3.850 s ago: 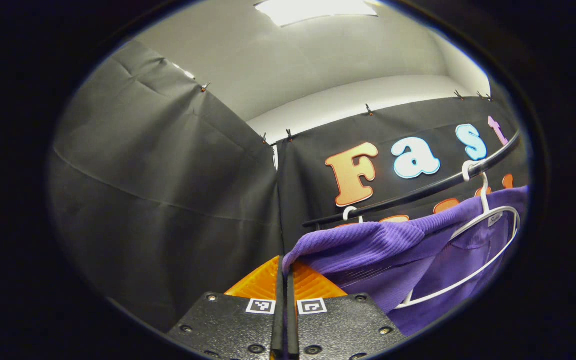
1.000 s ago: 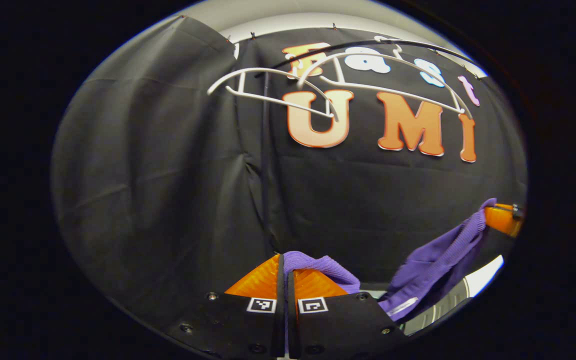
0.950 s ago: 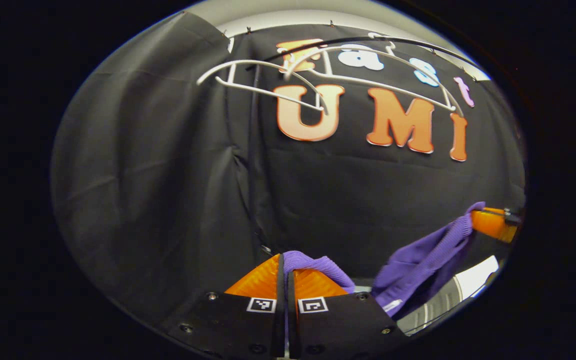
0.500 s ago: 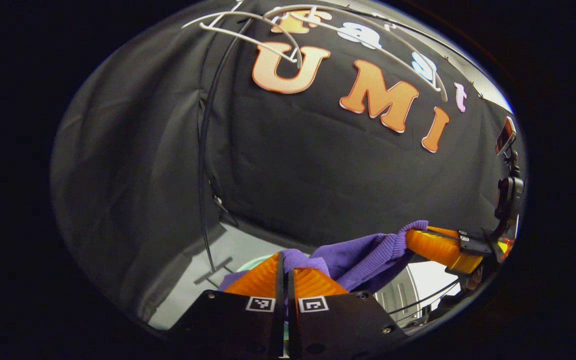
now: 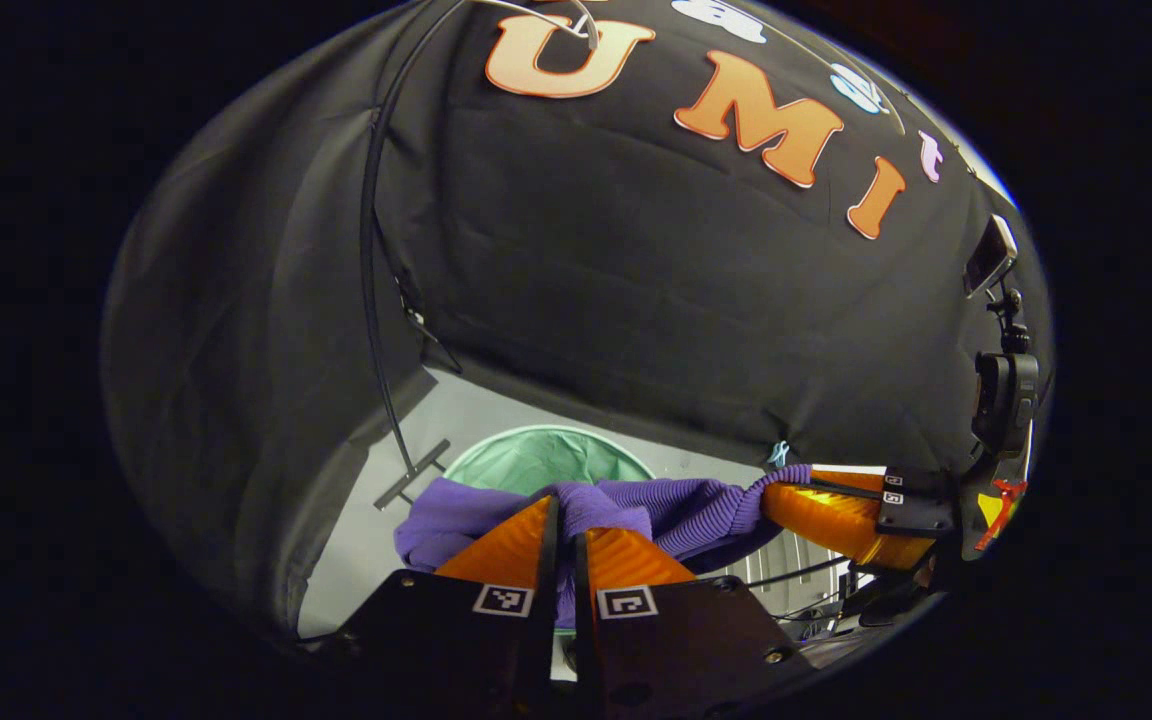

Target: Grasp the clothes on the hanger with both hands and then place them into the laundry hamper below.

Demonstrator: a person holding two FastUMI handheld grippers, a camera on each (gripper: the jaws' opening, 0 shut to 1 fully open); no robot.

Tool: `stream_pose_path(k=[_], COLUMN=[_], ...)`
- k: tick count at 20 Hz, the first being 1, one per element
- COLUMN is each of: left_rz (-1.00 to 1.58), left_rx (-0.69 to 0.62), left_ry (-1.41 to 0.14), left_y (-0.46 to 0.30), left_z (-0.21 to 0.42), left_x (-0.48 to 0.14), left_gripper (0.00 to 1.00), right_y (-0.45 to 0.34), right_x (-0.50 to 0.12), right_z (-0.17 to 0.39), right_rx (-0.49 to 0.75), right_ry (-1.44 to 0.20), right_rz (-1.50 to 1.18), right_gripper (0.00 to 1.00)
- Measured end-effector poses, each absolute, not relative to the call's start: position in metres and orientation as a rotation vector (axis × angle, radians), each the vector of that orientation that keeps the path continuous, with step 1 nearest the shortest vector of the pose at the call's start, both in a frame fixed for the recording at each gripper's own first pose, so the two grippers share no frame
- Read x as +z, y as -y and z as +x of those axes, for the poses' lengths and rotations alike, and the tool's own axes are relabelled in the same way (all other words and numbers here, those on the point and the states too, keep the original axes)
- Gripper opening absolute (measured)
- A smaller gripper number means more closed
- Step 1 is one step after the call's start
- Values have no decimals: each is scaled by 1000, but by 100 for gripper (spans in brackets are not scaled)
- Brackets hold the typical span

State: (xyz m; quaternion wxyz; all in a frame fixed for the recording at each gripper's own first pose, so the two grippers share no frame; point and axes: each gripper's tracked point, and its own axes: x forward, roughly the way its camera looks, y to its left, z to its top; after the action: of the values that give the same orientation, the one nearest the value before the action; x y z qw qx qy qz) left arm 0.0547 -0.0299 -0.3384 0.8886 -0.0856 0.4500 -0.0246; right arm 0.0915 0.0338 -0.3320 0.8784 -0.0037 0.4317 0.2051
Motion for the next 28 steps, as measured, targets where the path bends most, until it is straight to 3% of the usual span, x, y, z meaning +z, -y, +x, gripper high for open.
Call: stream_pose_path(k=[1, 2, 5, 6, 9, 10, 11, 14, 15, 16, 17, 18, 25, 26, 28], left_rz=[-171, -161, -151, -149, -155, -153, -147, -131, -132, -128, -121, -113, -87, -90, -91], left_rx=[-59, -64, -64, -56, -23, -5, 15, 59, 60, 59, 57, 53, 39, 41, 55], left_ry=[-959, -977, -1003, -1007, -1029, -1047, -1068, -1103, -1106, -1108, -1109, -1110, -1100, -1098, -1074], left_y=[30, 33, 40, 41, 39, 38, 35, 27, 27, 26, 25, 26, 31, 30, 27], left_z=[51, 51, 49, 51, 52, 51, 50, 42, 40, 38, 38, 40, 42, 42, 46], left_x=[-345, -349, -344, -344, -345, -347, -347, -353, -354, -355, -354, -356, -352, -352, -346], left_gripper=[14, 10, 33, 28, 37, 51, 62, 97, 96, 96, 96, 96, 96, 96, 96], right_y=[-32, -30, -31, -33, -39, -42, -43, -35, -35, -35, -36, -36, -36, -36, -36], right_x=[-337, -341, -349, -354, -355, -352, -353, -369, -369, -370, -368, -367, -363, -362, -356], right_z=[88, 86, 79, 75, 68, 71, 76, 73, 69, 67, 67, 67, 69, 70, 75], right_rx=[427, 423, 421, 425, 465, 468, 464, 457, 455, 455, 452, 451, 448, 447, 438], right_ry=[-924, -944, -1000, -1019, -1045, -1042, -1039, -1061, -1070, -1076, -1079, -1081, -1066, -1061, -1032], right_rz=[3, 6, -10, -13, 11, 12, -1, -23, -18, -14, -15, -16, -22, -21, -21], right_gripper=[9, 9, 10, 10, 4, 29, 34, 95, 100, 89, 89, 98, 98, 89, 89])
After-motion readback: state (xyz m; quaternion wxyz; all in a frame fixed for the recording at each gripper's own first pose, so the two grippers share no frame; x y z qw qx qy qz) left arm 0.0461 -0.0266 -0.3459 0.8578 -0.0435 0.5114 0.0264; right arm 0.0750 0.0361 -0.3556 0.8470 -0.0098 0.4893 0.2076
